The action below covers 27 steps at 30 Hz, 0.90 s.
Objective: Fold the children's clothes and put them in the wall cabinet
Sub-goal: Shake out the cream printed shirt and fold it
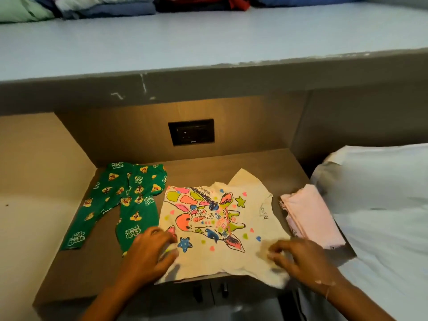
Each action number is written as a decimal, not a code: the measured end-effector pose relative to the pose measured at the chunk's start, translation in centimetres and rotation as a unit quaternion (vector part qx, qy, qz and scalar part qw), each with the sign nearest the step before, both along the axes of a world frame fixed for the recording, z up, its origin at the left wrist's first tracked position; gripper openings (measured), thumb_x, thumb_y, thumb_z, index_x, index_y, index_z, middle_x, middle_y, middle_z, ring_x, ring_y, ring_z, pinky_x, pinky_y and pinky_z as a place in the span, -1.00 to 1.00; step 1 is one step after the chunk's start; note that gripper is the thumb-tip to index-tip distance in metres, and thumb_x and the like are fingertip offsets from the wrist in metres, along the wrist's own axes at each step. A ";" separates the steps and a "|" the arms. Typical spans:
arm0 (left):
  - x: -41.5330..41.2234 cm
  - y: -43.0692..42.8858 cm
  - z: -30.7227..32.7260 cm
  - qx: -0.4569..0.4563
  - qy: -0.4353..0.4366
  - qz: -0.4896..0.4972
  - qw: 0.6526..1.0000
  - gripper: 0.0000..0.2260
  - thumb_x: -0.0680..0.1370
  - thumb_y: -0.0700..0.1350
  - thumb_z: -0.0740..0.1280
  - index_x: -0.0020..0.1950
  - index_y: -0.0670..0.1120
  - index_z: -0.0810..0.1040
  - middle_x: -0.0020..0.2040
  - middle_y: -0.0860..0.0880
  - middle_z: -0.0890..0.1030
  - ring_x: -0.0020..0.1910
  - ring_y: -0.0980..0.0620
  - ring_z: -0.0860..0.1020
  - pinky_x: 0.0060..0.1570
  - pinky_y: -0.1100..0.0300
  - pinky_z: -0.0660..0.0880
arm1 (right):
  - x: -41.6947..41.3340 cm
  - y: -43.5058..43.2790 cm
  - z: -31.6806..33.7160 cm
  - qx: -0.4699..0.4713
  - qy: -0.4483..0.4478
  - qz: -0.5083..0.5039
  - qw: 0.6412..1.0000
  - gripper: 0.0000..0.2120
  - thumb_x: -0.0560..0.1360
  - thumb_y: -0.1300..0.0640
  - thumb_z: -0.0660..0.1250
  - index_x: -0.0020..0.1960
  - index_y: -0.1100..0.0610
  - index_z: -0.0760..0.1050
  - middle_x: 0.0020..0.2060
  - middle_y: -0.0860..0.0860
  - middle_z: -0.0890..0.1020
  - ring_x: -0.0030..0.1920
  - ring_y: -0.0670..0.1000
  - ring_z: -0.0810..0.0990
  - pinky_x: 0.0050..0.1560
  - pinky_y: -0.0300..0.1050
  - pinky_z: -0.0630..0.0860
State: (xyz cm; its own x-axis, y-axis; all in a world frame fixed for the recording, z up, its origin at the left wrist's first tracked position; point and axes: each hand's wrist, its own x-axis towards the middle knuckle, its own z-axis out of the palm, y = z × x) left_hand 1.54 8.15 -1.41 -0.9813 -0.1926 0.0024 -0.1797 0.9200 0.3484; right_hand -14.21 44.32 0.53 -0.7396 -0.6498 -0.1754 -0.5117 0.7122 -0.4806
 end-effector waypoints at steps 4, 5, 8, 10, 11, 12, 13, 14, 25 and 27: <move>-4.0 1.1 0.8 -0.040 0.005 -0.017 0.999 -0.51 0.55 0.27 0.08 0.42 0.12 0.38 0.46 0.08 0.38 0.48 0.01 0.24 0.38 -0.09 0.23 | -2.5 -3.7 -0.2 -0.048 0.072 0.004 0.996 -0.40 0.46 -0.44 -0.02 0.32 -0.18 0.44 0.27 -0.18 0.54 0.25 -0.10 0.49 0.18 -0.25 0.37; -5.0 1.6 0.4 -0.046 -0.007 -0.019 0.999 -0.48 0.57 0.27 0.05 0.49 0.11 0.28 0.53 0.06 0.27 0.53 0.00 0.14 0.44 -0.08 0.15 | -3.1 -4.9 -0.9 -0.040 0.075 0.017 0.996 -0.38 0.48 -0.42 -0.04 0.41 -0.16 0.33 0.39 -0.13 0.43 0.39 -0.04 0.37 0.31 -0.17 0.28; -7.3 2.3 -1.6 -0.065 -0.056 -0.015 0.996 -0.41 0.60 0.28 -0.04 0.58 0.08 0.00 0.60 -0.02 -0.01 0.57 -0.04 -0.11 0.50 -0.05 -0.08 | -4.9 -7.6 -4.0 0.045 0.094 0.028 0.994 -0.33 0.54 -0.36 -0.13 0.56 -0.09 -0.06 0.57 -0.03 0.00 0.56 0.04 -0.08 0.48 0.00 -0.13; -8.1 2.1 -2.8 -0.071 -0.079 0.008 0.994 -0.37 0.57 0.32 -0.12 0.58 0.08 -0.09 0.60 -0.05 -0.12 0.56 -0.07 -0.20 0.51 -0.06 -0.17 | -6.4 -8.7 -5.2 0.079 0.125 0.016 0.989 -0.35 0.55 -0.33 -0.18 0.56 -0.08 -0.17 0.57 -0.01 -0.10 0.55 0.06 -0.18 0.47 0.02 -0.23; -8.3 1.9 -3.3 -0.066 -0.080 0.022 0.994 -0.35 0.55 0.35 -0.14 0.58 0.09 -0.11 0.60 -0.06 -0.15 0.56 -0.08 -0.22 0.52 -0.07 -0.19 | -7.1 -9.3 -5.4 0.086 0.142 0.015 0.986 -0.36 0.56 -0.31 -0.20 0.56 -0.07 -0.17 0.57 -0.01 -0.10 0.55 0.07 -0.18 0.48 0.04 -0.24; -8.4 1.7 -3.8 -0.060 -0.075 0.034 0.995 -0.33 0.54 0.38 -0.16 0.57 0.10 -0.12 0.59 -0.05 -0.16 0.56 -0.08 -0.22 0.52 -0.08 -0.20 | -7.9 -9.8 -5.4 0.092 0.157 0.018 0.983 -0.37 0.56 -0.30 -0.22 0.56 -0.07 -0.14 0.57 0.00 -0.09 0.55 0.08 -0.17 0.49 0.06 -0.22; -8.3 1.5 -4.2 -0.058 -0.068 0.043 0.995 -0.33 0.53 0.40 -0.18 0.57 0.12 -0.12 0.59 -0.04 -0.17 0.56 -0.07 -0.23 0.52 -0.08 -0.20 | -8.6 -10.2 -5.4 0.098 0.169 0.025 0.980 -0.38 0.56 -0.29 -0.23 0.56 -0.07 -0.13 0.57 0.00 -0.07 0.55 0.08 -0.16 0.49 0.07 -0.21; -8.2 1.3 -4.6 -0.061 -0.061 0.049 0.995 -0.33 0.52 0.42 -0.20 0.56 0.15 -0.13 0.59 -0.02 -0.17 0.56 -0.06 -0.23 0.52 -0.07 -0.21 | -9.4 -10.4 -5.7 0.108 0.174 0.035 0.978 -0.38 0.56 -0.29 -0.25 0.56 -0.07 -0.13 0.57 -0.01 -0.06 0.55 0.08 -0.15 0.50 0.07 -0.19; -7.9 -0.1 -3.2 -0.050 -0.024 0.016 0.998 -0.36 0.56 0.35 -0.09 0.57 0.10 0.05 0.60 -0.07 0.00 0.57 -0.11 -0.09 0.51 -0.12 -0.14 | -9.7 -10.1 -4.1 0.087 0.138 0.036 0.986 -0.34 0.59 -0.27 -0.12 0.57 0.03 -0.13 0.57 0.00 -0.04 0.56 0.05 -0.11 0.52 0.00 -0.15; -5.3 0.0 -2.6 -0.051 0.010 -0.035 0.998 -0.37 0.53 0.37 0.04 0.50 0.05 0.28 0.54 -0.05 0.25 0.53 -0.13 0.14 0.44 -0.18 0.13 | -6.5 -7.5 -3.5 0.013 0.127 0.050 0.991 -0.37 0.58 -0.29 -0.07 0.56 -0.05 -0.06 0.56 -0.07 0.03 0.55 -0.03 -0.08 0.51 -0.02 -0.11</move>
